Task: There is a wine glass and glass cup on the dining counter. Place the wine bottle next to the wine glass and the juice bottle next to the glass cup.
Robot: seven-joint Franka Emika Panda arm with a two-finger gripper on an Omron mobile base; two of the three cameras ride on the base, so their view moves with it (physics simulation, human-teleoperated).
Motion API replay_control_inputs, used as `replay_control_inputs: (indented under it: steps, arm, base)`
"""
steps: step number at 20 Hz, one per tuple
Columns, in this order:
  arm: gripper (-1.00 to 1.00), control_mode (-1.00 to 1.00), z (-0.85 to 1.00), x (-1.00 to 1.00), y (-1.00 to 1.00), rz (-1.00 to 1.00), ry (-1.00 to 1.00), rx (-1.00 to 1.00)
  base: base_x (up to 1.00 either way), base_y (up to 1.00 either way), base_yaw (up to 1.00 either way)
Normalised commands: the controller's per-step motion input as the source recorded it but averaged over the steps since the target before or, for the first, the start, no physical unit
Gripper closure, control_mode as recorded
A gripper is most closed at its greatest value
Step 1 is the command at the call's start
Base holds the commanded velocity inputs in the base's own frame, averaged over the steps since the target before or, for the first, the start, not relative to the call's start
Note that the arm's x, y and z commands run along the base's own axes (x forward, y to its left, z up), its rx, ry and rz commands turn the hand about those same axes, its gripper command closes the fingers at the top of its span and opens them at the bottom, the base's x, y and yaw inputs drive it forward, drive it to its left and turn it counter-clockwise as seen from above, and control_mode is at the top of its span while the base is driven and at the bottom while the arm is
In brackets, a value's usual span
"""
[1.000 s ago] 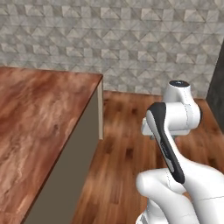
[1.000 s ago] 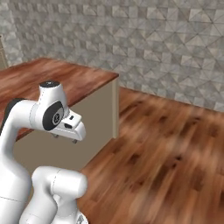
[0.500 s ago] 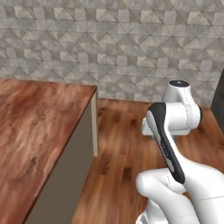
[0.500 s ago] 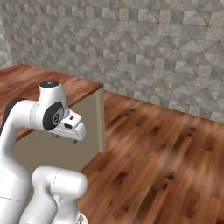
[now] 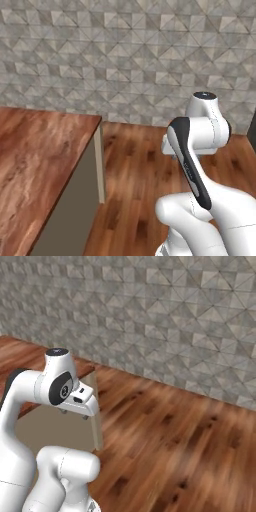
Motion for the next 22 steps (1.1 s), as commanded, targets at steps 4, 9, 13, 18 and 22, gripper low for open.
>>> replay_control_inputs:
  steps: [4,9,13,18,22]
  arm:
    - [-1.00,1.00,0.00,0.00,0.00,0.00,0.00,0.00]
    - [-1.00,1.00,0.00,0.00,0.00,0.00,0.00,0.00]
    - [-1.00,1.00,0.00,0.00,0.00,0.00,0.00,0.00]
    - [-1.00,1.00,0.00,0.00,0.00,0.00,0.00,0.00]
    - [-1.00,1.00,0.00,0.00,0.00,0.00,0.00,0.00]
  base:
    - [0.94,-0.04,0.01]
    - [0.94,-0.02,0.04]
    - [0.94,-0.02,0.04]
    - [0.94,0.00,0.10]
    - [0.94,0.00,0.13]
